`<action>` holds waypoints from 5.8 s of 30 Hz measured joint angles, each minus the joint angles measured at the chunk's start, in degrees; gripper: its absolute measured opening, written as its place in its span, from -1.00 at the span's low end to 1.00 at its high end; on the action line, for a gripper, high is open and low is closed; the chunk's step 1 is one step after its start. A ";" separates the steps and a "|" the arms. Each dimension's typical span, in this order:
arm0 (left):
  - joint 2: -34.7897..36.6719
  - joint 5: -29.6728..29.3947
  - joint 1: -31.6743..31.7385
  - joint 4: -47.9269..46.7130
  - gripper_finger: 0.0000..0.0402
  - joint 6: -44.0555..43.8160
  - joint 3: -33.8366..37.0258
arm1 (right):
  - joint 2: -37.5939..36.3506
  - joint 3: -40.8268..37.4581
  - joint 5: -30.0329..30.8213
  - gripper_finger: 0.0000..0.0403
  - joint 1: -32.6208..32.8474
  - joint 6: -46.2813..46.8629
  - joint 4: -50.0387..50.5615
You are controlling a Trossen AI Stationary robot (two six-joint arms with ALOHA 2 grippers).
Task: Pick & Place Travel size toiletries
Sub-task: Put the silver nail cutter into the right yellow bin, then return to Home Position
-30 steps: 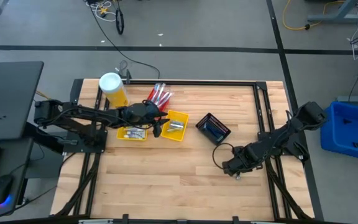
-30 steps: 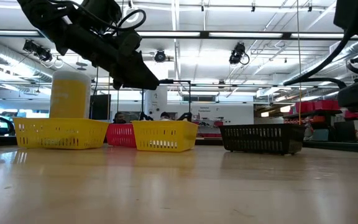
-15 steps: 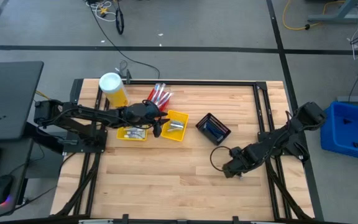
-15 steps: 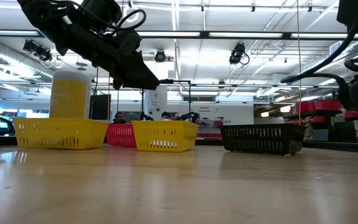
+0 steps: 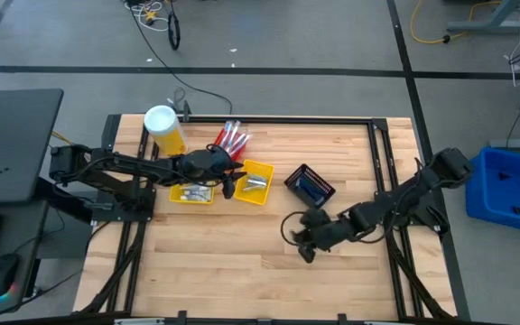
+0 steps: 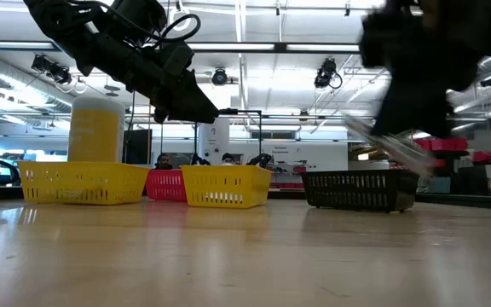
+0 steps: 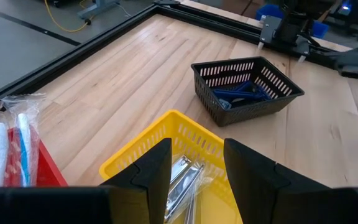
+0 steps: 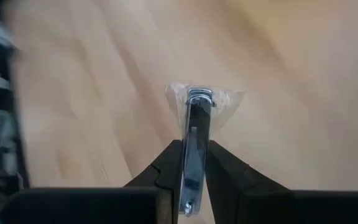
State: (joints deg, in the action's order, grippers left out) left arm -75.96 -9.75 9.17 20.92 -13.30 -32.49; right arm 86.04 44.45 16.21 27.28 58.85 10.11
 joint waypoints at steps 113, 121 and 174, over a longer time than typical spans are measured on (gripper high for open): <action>51.66 -4.72 -22.08 -22.72 -0.24 20.64 10.68 | -42.38 -10.92 2.69 -0.97 -8.42 -61.67 -2.98; 63.10 -7.12 -22.05 -18.92 -0.24 22.94 20.55 | -56.60 -21.83 2.73 -0.97 -8.42 -61.70 -6.52; 75.76 -5.06 -22.03 -13.93 -0.24 20.80 32.06 | -85.99 -42.68 -14.87 -0.97 -8.42 -67.61 -7.52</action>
State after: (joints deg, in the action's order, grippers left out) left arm -0.21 -14.81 -12.86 6.99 7.50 -0.43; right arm 0.05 1.77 1.34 18.85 -8.76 2.59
